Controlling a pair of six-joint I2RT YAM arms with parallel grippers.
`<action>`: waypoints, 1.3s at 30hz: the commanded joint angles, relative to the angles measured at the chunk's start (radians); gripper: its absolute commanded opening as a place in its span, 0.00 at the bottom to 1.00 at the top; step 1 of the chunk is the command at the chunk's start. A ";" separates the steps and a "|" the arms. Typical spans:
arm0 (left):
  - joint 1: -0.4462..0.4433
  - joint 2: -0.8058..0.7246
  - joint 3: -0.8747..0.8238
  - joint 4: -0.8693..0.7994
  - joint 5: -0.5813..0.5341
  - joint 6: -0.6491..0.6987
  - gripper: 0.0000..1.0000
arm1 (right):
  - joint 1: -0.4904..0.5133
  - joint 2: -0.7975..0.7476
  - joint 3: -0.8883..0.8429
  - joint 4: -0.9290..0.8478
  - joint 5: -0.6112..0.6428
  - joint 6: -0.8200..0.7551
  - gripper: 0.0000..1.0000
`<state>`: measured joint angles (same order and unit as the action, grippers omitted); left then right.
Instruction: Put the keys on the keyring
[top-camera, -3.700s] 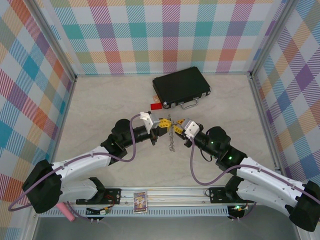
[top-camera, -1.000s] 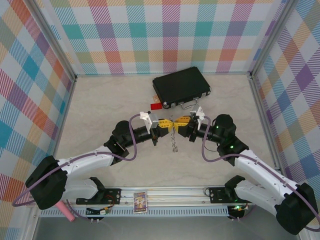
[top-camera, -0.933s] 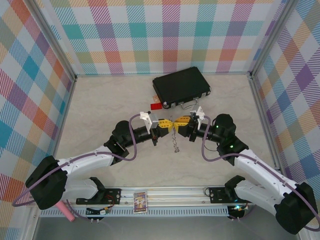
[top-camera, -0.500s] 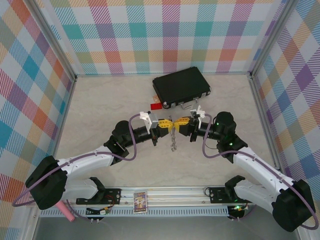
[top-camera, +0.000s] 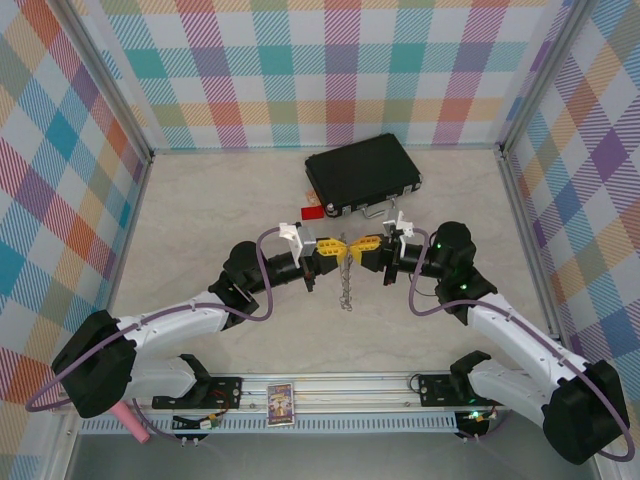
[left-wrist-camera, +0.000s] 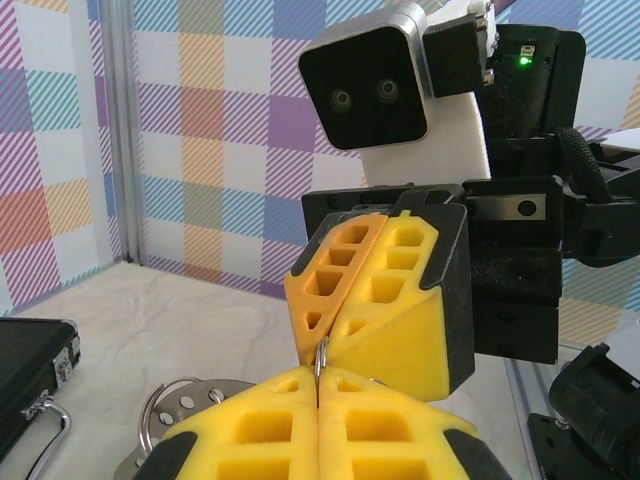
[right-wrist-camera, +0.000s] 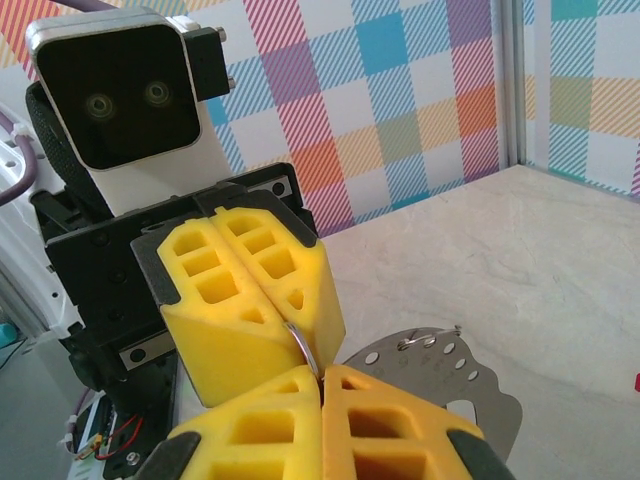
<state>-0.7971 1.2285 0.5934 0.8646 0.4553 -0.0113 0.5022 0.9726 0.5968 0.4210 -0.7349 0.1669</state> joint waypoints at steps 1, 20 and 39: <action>-0.010 -0.001 0.019 0.002 0.002 -0.003 0.04 | 0.019 -0.023 0.019 -0.016 -0.011 -0.039 0.00; 0.002 -0.159 0.288 -1.012 -0.135 0.352 0.25 | 0.065 0.072 0.062 -0.229 0.177 -0.311 0.00; 0.004 -0.042 0.351 -1.174 -0.114 0.617 0.22 | 0.168 0.135 0.109 -0.344 0.271 -0.454 0.00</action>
<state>-0.7959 1.2034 0.9527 -0.3378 0.3305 0.5629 0.6582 1.1015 0.6624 0.0769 -0.4557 -0.2512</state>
